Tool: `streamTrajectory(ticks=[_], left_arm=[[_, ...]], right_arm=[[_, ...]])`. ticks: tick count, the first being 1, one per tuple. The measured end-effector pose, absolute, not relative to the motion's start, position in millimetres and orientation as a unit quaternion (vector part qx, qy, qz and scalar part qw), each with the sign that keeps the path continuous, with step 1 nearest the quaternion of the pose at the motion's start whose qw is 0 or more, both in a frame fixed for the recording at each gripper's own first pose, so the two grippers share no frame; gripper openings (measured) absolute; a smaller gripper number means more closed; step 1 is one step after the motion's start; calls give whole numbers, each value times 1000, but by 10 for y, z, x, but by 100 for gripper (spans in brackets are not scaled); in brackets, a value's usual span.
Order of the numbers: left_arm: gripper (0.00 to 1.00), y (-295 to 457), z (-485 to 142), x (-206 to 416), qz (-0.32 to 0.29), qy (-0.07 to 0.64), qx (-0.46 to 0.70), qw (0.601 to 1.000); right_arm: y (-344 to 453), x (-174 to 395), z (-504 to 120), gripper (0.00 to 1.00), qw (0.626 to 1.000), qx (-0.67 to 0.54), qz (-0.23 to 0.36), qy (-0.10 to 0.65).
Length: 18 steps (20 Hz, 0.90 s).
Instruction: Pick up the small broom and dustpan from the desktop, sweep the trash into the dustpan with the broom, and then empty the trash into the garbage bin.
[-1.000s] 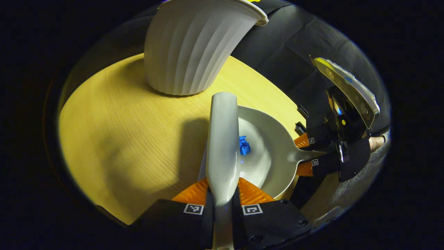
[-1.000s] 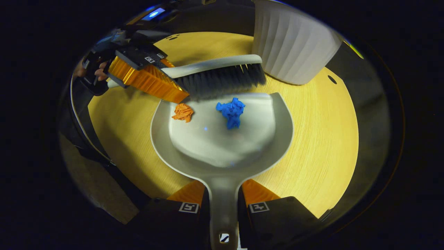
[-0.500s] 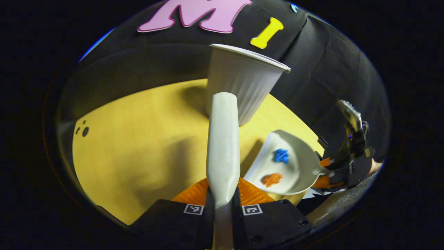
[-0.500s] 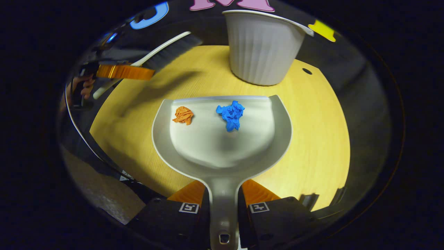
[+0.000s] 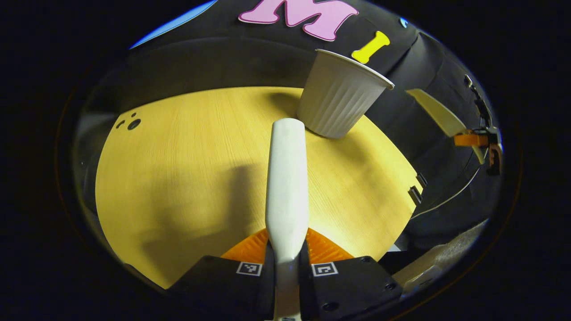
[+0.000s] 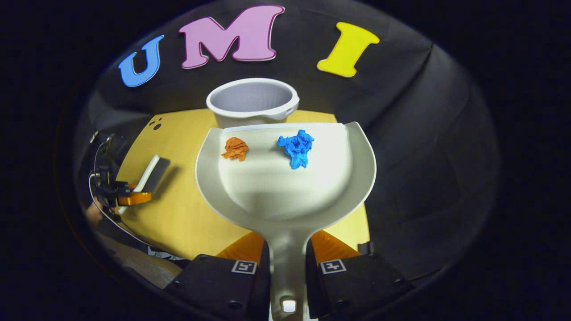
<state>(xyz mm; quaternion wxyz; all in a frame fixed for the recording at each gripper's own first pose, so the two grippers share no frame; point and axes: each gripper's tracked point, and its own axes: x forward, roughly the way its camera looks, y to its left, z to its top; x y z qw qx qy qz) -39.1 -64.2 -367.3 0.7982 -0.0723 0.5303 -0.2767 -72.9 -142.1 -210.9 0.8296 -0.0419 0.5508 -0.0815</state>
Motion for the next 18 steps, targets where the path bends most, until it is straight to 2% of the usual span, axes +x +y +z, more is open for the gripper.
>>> streamTrajectory(ticks=[3, 4, 5, 6, 8, 13, 17, 18], left_arm=[[26, -591, -3697, -472, -283, 529, -70, 797], [24, -578, -3702, -473, -285, 527, -69, 798], [24, -560, -3701, -455, -285, 525, -70, 799], [24, -560, -3711, -442, -285, 523, -71, 800], [24, -516, -3713, -442, -282, 523, -73, 801], [24, -442, -3730, -471, -276, 524, -78, 802], [26, -332, -3765, -470, -267, 526, -84, 803], [24, -304, -3782, -476, -265, 527, -84, 804]], right_arm=[[-1683, -321, -1876, 37, 831, -79, -102, 542], [-1776, -183, -1819, 41, 829, -95, -107, 540], [-1874, -47, -1757, 41, 827, -110, -111, 540], [-1941, 69, -1729, 36, 823, -124, -110, 543], [-2017, 292, -1694, 37, 817, -155, -103, 546], [-2022, 760, -1743, 37, 786, -243, -78, 564], [-1971, 987, -1828, 35, 745, -314, -42, 587], [-1962, 1022, -1824, 39, 737, -325, -34, 592]])
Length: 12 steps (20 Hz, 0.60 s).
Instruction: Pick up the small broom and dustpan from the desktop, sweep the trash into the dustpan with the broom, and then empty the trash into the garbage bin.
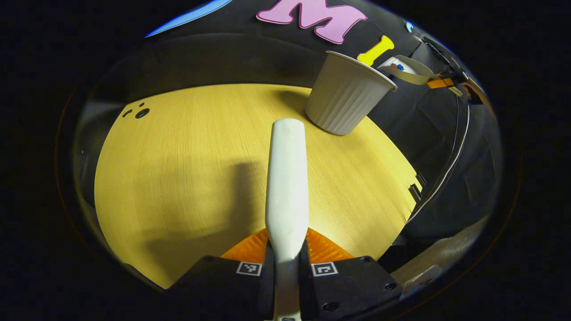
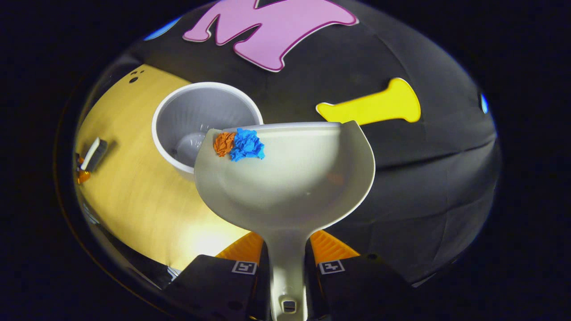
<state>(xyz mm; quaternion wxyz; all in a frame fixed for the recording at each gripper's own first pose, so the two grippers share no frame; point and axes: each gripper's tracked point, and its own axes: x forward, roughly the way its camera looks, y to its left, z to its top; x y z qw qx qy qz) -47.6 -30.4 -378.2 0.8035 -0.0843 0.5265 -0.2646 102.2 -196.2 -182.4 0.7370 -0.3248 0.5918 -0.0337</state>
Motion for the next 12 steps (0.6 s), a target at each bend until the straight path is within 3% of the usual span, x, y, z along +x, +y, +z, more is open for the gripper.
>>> streamTrajectory(ticks=[1, 8, 12], left_arm=[[26, -284, -3779, -479, -263, 527, -85, 804], [26, -232, -3834, -486, -253, 530, -95, 804], [26, -235, -3845, -470, -246, 530, -101, 805]], right_arm=[[-1952, 1054, -1860, 36, 729, -333, -25, 598], [-2033, 1220, -1825, 35, 652, -400, 39, 643], [-2023, 1276, -1891, 36, 645, -408, 43, 644]])
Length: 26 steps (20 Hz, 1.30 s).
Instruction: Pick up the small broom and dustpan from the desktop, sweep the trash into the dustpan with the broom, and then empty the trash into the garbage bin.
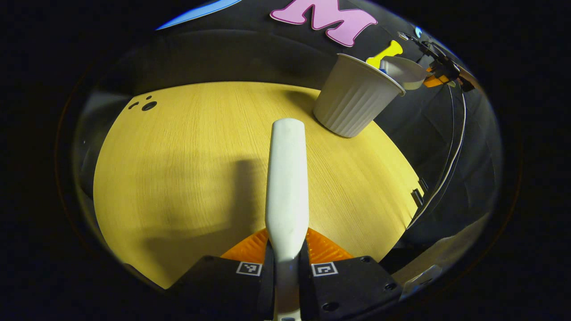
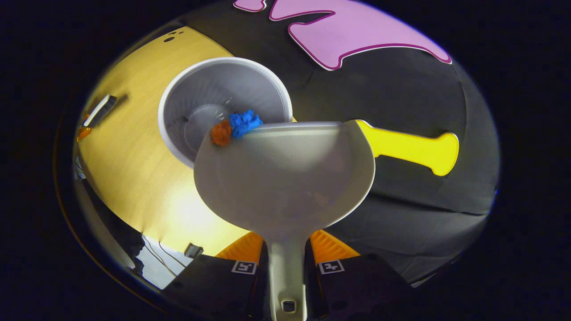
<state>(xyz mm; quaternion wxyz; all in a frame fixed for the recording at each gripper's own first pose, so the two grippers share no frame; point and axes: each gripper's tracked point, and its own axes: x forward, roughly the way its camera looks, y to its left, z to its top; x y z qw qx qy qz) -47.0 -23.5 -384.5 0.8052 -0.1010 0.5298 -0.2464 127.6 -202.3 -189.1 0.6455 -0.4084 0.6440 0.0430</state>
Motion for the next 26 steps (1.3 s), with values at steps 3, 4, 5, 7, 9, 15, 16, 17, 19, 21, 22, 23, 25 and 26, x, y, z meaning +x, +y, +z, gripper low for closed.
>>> streamTrajectory(ticks=[3, 4, 5, 7, 9, 15, 16, 17, 19, 21, 22, 23, 25, 26], left_arm=[[26, -243, -3832, -474, -245, 529, -100, 806], [26, -242, -3826, -470, -244, 529, -99, 807], [26, -240, -3815, -465, -243, 528, -98, 808], [26, -250, -3790, -460, -240, 526, -96, 810], [24, -254, -3768, -466, -236, 524, -93, 813], [26, -275, -3707, -487, -226, 517, -74, 822], [26, -282, -3703, -486, -225, 517, -70, 823], [24, -286, -3688, -486, -223, 516, -67, 824], [24, -305, -3686, -476, -218, 516, -61, 826], [26, -315, -3679, -474, -214, 516, -55, 828], [26, -323, -3682, -476, -210, 516, -53, 829], [26, -329, -3676, -478, -206, 517, -53, 829], [24, -331, -3686, -483, -199, 518, -52, 830], [24, -332, -3701, -487, -195, 519, -49, 831]], right_arm=[[-2024, 1297, -1888, 35, 651, -409, 40, 638], [-2007, 1299, -1913, 36, 659, -400, 37, 636], [-1976, 1286, -1933, 35, 671, -385, 32, 633], [-1906, 1242, -1989, 35, 700, -347, 24, 623], [-1808, 1152, -2022, 38, 728, -303, 17, 614], [-1455, 896, -1920, 36, 815, -164, 8, 556], [-1391, 811, -1894, 35, 824, -144, 11, 547], [-1344, 724, -1879, 35, 831, -129, 15, 541], [-1242, 520, -1886, 35, 842, -102, 22, 529], [-1073, 262, -1905, 35, 851, -71, 32, 519], [-974, 87, -1936, 35, 852, -59, 40, 519], [-899, -59, -1985, 35, 852, -49, 46, 520], [-790, -415, -2147, 35, 842, -41, 55, 535], [-726, -575, -2247, 39, 836, -34, 62, 544]])
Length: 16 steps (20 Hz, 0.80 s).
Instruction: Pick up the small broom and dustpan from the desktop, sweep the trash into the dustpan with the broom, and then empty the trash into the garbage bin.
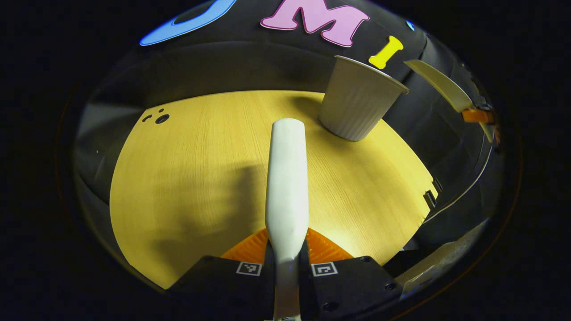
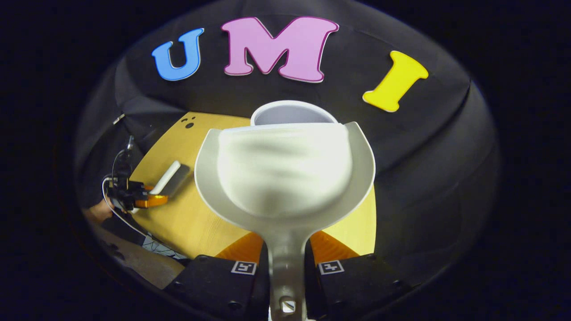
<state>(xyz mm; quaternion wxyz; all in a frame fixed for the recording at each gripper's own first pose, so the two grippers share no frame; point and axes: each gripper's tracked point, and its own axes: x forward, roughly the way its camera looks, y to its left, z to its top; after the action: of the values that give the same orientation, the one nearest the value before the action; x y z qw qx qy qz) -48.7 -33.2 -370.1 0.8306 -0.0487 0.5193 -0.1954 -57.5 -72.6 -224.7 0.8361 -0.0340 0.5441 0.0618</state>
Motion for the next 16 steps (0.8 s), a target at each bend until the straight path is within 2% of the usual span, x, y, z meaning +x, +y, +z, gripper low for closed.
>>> streamTrajectory(ticks=[3, 6, 7, 8, 11, 13, 14, 15, 16], left_arm=[[26, -353, -3759, -499, -176, 530, -29, 829], [26, -345, -3878, -532, -163, 546, -14, 822], [26, -343, -3917, -542, -159, 551, -7, 819], [26, -345, -3951, -553, -156, 556, 1, 817], [26, -372, -4046, -555, -149, 565, 18, 812], [26, -405, -4141, -545, -143, 569, 28, 809], [26, -416, -4166, -540, -139, 572, 36, 808], [26, -412, -4194, -534, -133, 575, 45, 806], [26, -407, -4227, -524, -129, 576, 54, 805]], right_arm=[[-516, -1003, -2655, 32, 814, -3, 81, 575], [-363, -1291, -3216, 31, 791, -10, 95, 605], [-312, -1357, -3365, 39, 785, -7, 98, 612], [-252, -1385, -3524, 35, 781, -2, 100, 617], [-164, -1447, -3934, 36, 772, -7, 102, 627], [-119, -1449, -4120, 35, 771, -16, 110, 626], [-82, -1470, -4202, 32, 768, -14, 115, 630], [-42, -1476, -4260, 35, 768, -9, 115, 630], [-36, -1485, -4293, 32, 766, -3, 114, 633]])
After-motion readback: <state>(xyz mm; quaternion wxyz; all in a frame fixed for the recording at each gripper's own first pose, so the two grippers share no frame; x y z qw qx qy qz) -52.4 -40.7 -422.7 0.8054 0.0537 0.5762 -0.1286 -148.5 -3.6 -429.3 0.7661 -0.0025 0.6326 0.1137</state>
